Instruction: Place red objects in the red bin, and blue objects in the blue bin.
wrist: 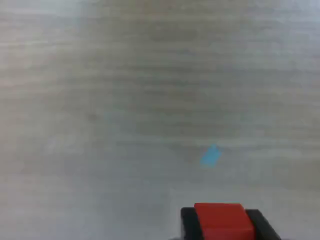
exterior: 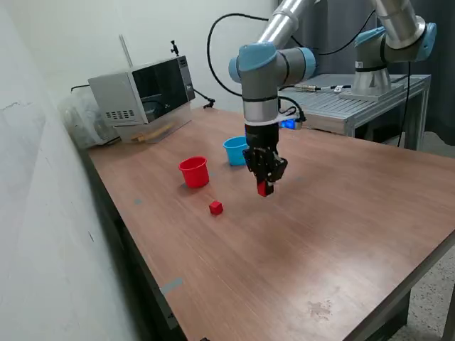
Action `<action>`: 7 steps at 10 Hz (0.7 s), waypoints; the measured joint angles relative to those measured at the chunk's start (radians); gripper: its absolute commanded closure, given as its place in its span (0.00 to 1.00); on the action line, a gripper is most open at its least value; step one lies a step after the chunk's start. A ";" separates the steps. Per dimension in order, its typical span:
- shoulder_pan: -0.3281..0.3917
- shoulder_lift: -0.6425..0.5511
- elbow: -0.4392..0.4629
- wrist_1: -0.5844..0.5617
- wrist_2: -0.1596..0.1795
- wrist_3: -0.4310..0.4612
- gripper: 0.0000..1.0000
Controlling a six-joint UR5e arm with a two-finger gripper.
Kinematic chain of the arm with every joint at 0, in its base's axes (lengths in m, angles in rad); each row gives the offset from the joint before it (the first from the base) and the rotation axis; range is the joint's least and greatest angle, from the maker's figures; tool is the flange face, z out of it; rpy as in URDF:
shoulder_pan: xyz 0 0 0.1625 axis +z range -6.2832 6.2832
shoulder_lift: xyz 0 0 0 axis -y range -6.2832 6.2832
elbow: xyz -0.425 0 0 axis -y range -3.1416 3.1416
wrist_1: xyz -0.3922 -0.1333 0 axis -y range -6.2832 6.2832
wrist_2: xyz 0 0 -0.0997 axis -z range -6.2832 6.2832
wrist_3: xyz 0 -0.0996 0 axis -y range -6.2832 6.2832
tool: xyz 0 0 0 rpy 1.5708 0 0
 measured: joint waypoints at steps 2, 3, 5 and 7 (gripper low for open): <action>-0.053 -0.072 0.002 0.039 0.000 -0.029 1.00; -0.086 -0.102 0.001 0.062 0.000 -0.046 1.00; -0.148 -0.138 -0.015 0.100 -0.001 -0.083 1.00; -0.214 -0.145 -0.054 0.120 -0.001 -0.106 1.00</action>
